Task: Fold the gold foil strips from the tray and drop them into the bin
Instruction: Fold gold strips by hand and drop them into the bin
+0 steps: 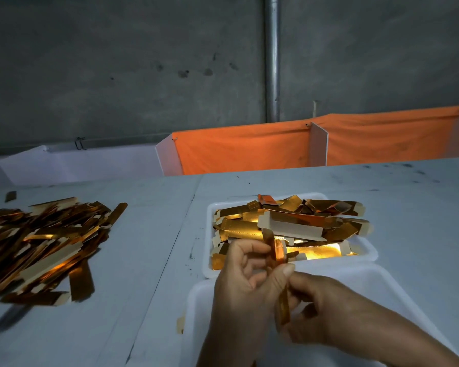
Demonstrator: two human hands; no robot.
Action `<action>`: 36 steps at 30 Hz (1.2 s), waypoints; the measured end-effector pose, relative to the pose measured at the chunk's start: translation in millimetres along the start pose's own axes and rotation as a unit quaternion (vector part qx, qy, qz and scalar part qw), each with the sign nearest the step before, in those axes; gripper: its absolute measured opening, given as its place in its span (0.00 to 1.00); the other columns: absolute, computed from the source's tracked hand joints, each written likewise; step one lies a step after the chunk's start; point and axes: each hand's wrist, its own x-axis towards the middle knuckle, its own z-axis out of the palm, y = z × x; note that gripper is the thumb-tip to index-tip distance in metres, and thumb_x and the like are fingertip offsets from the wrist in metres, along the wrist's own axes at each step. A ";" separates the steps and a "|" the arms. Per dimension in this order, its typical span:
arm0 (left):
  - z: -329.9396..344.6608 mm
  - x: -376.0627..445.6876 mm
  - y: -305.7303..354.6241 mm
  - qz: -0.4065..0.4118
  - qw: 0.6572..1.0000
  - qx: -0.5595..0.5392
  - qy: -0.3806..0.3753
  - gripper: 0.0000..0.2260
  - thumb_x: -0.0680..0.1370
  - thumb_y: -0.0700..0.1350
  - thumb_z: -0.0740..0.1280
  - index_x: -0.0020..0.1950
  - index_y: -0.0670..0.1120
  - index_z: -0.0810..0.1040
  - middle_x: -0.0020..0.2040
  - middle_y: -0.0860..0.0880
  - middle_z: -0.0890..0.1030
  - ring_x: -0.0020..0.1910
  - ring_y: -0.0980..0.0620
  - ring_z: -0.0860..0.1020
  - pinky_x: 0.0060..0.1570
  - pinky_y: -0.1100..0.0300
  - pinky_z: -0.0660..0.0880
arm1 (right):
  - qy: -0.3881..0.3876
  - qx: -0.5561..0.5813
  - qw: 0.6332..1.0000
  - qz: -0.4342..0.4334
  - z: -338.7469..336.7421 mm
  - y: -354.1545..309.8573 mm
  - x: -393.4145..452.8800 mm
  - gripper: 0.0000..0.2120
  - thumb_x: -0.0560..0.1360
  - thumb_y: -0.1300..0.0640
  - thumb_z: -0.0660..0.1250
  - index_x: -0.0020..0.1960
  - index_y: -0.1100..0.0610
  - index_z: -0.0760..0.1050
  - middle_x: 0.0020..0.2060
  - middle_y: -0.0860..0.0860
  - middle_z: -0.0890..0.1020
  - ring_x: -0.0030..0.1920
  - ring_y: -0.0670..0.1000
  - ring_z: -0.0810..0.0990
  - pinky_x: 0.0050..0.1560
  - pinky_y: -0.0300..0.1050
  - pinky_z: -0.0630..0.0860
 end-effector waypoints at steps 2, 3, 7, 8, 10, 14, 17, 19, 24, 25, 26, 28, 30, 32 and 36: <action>-1.1 0.2 -2.1 0.006 1.000 -0.002 0.000 0.17 0.65 0.44 0.73 0.51 0.48 0.73 0.48 0.53 0.84 0.51 0.52 0.82 0.49 0.56 0.79 | 0.017 -0.019 1.000 -0.005 3.6 -0.6 2.3 0.16 0.65 0.56 0.78 0.42 0.38 0.76 0.40 0.41 0.81 0.46 0.41 0.81 0.48 0.38 0.79; -1.9 0.1 -2.8 0.011 1.000 -0.011 -0.006 0.16 0.66 0.43 0.72 0.51 0.47 0.73 0.49 0.52 0.84 0.51 0.51 0.82 0.49 0.57 0.79 | 0.017 -0.014 1.000 -0.011 3.0 0.1 2.2 0.16 0.65 0.56 0.78 0.42 0.38 0.76 0.41 0.41 0.82 0.46 0.42 0.81 0.47 0.38 0.79; -3.5 0.2 -1.2 0.020 0.997 -0.045 -0.055 0.14 0.69 0.39 0.71 0.53 0.44 0.74 0.50 0.48 0.84 0.52 0.49 0.82 0.48 0.62 0.78 | 0.033 0.088 0.995 -0.042 -7.9 3.0 -3.1 0.12 0.66 0.51 0.78 0.47 0.43 0.79 0.43 0.49 0.82 0.46 0.47 0.81 0.49 0.42 0.79; -3.7 0.1 -0.6 0.014 0.996 -0.051 -0.068 0.14 0.69 0.39 0.71 0.53 0.44 0.74 0.50 0.47 0.84 0.53 0.49 0.82 0.48 0.62 0.78 | 0.054 0.136 0.988 -0.054 -10.8 4.1 -4.6 0.13 0.65 0.49 0.77 0.48 0.43 0.80 0.43 0.50 0.82 0.46 0.48 0.81 0.47 0.43 0.80; -4.0 -0.4 1.0 0.001 0.993 -0.065 -0.094 0.13 0.70 0.39 0.70 0.54 0.43 0.74 0.49 0.47 0.84 0.52 0.49 0.82 0.49 0.62 0.77 | 0.095 0.198 0.972 -0.087 -15.1 4.2 -8.4 0.14 0.65 0.45 0.73 0.50 0.42 0.80 0.43 0.48 0.83 0.46 0.47 0.81 0.43 0.40 0.79; -5.9 -1.7 6.4 -0.019 0.992 -0.049 -0.119 0.13 0.72 0.45 0.67 0.56 0.45 0.75 0.52 0.46 0.82 0.49 0.49 0.82 0.44 0.63 0.78 | 0.151 0.258 0.945 -0.135 -19.6 1.4 -12.7 0.23 0.66 0.35 0.71 0.57 0.44 0.80 0.44 0.53 0.82 0.41 0.48 0.79 0.35 0.38 0.74; -6.0 -3.4 8.5 -0.057 0.986 -0.002 -0.157 0.11 0.71 0.50 0.66 0.52 0.51 0.76 0.52 0.47 0.82 0.47 0.49 0.83 0.43 0.61 0.79 | 0.183 0.271 0.936 -0.128 -21.0 0.2 -11.0 0.16 0.69 0.42 0.70 0.53 0.49 0.83 0.38 0.58 0.77 0.33 0.47 0.73 0.29 0.35 0.68; -4.6 -5.1 7.9 -0.048 0.982 0.051 -0.177 0.10 0.73 0.51 0.65 0.52 0.53 0.76 0.49 0.49 0.83 0.48 0.50 0.83 0.47 0.58 0.79 | 0.163 0.302 0.932 -0.119 -20.3 0.1 -9.8 0.14 0.66 0.48 0.69 0.47 0.55 0.83 0.33 0.58 0.75 0.28 0.45 0.71 0.26 0.34 0.67; -2.9 -5.5 6.0 0.107 0.949 0.272 -0.116 0.13 0.77 0.56 0.61 0.60 0.59 0.75 0.52 0.62 0.75 0.54 0.64 0.73 0.49 0.74 0.70 | 0.141 0.324 0.932 -0.075 -20.4 0.5 -8.7 0.10 0.65 0.53 0.69 0.42 0.58 0.82 0.25 0.55 0.74 0.23 0.48 0.70 0.26 0.36 0.69; -1.4 -5.7 8.0 0.113 0.943 0.289 -0.120 0.15 0.74 0.60 0.61 0.61 0.64 0.72 0.52 0.65 0.73 0.54 0.67 0.71 0.48 0.76 0.68 | 0.140 0.345 0.926 -0.068 -20.7 0.5 -8.3 0.09 0.66 0.55 0.69 0.42 0.59 0.81 0.25 0.55 0.74 0.22 0.48 0.71 0.25 0.37 0.69; 0.1 -6.6 8.4 0.113 0.936 0.308 -0.126 0.17 0.71 0.62 0.61 0.60 0.67 0.68 0.52 0.69 0.70 0.54 0.69 0.68 0.48 0.78 0.66 | 0.134 0.370 0.917 -0.063 -20.7 0.6 -8.2 0.08 0.66 0.58 0.69 0.43 0.59 0.81 0.25 0.55 0.74 0.22 0.48 0.71 0.24 0.37 0.70; 2.6 -8.2 7.9 0.132 0.920 0.349 -0.120 0.22 0.69 0.64 0.63 0.62 0.67 0.65 0.51 0.72 0.66 0.53 0.73 0.66 0.46 0.81 0.64 | 0.115 0.414 0.901 -0.055 -20.8 -0.1 -9.2 0.09 0.67 0.62 0.68 0.46 0.62 0.80 0.26 0.55 0.74 0.22 0.49 0.73 0.23 0.38 0.72; 2.2 -9.2 5.5 0.133 0.923 0.350 -0.095 0.23 0.71 0.62 0.67 0.65 0.63 0.69 0.51 0.72 0.67 0.52 0.74 0.66 0.45 0.82 0.64 | 0.099 0.439 0.892 -0.049 -20.9 -0.2 -10.5 0.10 0.67 0.64 0.67 0.49 0.63 0.78 0.27 0.56 0.74 0.23 0.50 0.75 0.24 0.39 0.75; -0.4 -9.3 6.0 0.078 0.943 0.312 -0.085 0.17 0.72 0.58 0.70 0.58 0.68 0.70 0.49 0.75 0.69 0.53 0.74 0.68 0.45 0.81 0.66 | 0.094 0.442 0.891 -0.048 -21.2 -2.1 -11.9 0.10 0.67 0.64 0.67 0.49 0.64 0.77 0.28 0.57 0.75 0.24 0.50 0.76 0.24 0.39 0.75; -3.6 -7.1 5.1 0.004 0.971 0.221 -0.087 0.16 0.65 0.60 0.73 0.49 0.73 0.72 0.50 0.71 0.76 0.55 0.67 0.73 0.48 0.74 0.73 | 0.108 0.396 0.910 -0.057 -21.5 -4.6 -12.7 0.11 0.67 0.63 0.67 0.48 0.65 0.77 0.28 0.57 0.77 0.26 0.50 0.76 0.26 0.38 0.74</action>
